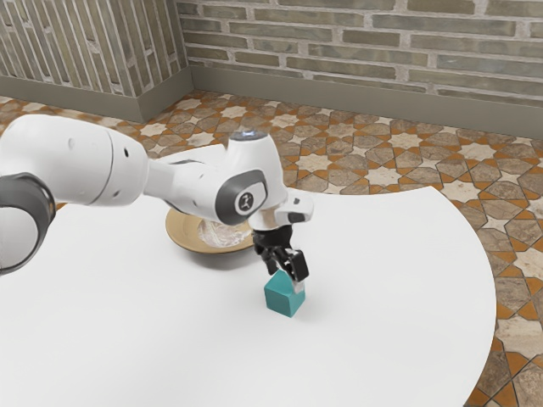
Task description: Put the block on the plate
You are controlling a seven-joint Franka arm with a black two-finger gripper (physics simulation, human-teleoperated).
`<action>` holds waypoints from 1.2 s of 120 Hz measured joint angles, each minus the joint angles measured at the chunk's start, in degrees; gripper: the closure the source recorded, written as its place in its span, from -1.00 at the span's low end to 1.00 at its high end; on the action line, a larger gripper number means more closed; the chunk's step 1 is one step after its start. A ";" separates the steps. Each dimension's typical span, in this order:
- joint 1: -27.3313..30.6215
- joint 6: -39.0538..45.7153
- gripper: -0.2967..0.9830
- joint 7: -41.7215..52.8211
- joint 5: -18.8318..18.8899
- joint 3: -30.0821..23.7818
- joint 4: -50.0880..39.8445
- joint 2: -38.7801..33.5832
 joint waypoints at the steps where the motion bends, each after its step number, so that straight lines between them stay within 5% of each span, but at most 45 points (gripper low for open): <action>1: 0.00 0.04 -0.54 -0.10 -0.03 0.04 0.01 0.06; 67: -0.40 0.91 -0.53 -4.37 -0.67 1.45 0.76 3.15; 106: -0.44 0.27 -0.17 -5.58 -0.25 1.51 0.34 2.53; 144: -0.28 0.06 -0.07 -6.29 0.34 1.72 0.31 -0.73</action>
